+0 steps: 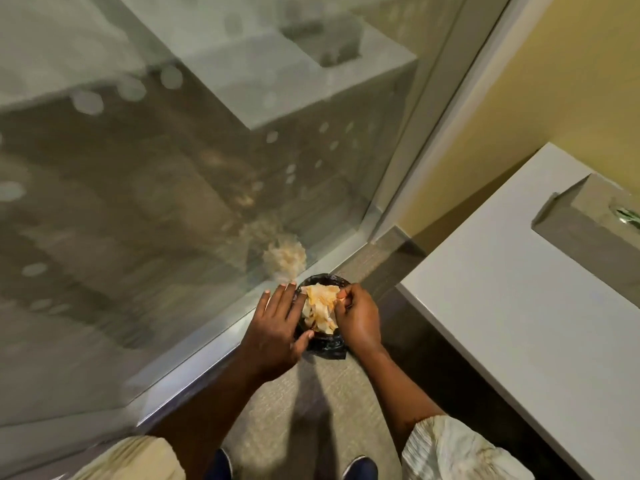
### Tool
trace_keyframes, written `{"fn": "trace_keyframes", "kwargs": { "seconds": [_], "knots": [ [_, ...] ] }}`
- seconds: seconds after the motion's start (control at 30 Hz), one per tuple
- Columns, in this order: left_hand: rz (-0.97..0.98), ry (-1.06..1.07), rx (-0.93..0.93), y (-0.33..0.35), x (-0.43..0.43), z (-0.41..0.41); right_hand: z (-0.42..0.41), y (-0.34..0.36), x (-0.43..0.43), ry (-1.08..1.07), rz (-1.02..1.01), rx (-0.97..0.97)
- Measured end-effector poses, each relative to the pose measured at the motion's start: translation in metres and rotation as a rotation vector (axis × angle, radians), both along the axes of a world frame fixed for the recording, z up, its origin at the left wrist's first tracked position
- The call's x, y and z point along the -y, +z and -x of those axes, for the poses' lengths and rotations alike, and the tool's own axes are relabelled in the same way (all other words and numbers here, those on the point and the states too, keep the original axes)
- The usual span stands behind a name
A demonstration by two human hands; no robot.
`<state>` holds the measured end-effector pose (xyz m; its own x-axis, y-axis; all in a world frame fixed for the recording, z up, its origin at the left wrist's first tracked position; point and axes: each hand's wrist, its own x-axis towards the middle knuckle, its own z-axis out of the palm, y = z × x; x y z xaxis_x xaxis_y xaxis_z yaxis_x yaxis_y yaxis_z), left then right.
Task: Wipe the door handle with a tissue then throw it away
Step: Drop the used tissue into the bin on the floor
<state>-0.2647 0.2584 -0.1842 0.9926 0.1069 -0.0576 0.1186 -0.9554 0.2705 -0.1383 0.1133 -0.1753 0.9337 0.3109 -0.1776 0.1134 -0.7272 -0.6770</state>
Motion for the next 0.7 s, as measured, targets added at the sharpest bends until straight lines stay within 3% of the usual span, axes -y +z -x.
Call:
{"fn": "trace_keyframes", "kwargs": {
  "seconds": [0.37, 0.7],
  "knots": [
    [0.036, -0.016, -0.003, -0.188, -0.001, -0.008, -0.029, -0.198, -0.002, -0.084, 0.009, -0.1],
    [0.03, 0.021, -0.083, -0.247, -0.006, -0.007, -0.028, -0.273, -0.001, -0.038, 0.099, -0.21]
  ]
}}
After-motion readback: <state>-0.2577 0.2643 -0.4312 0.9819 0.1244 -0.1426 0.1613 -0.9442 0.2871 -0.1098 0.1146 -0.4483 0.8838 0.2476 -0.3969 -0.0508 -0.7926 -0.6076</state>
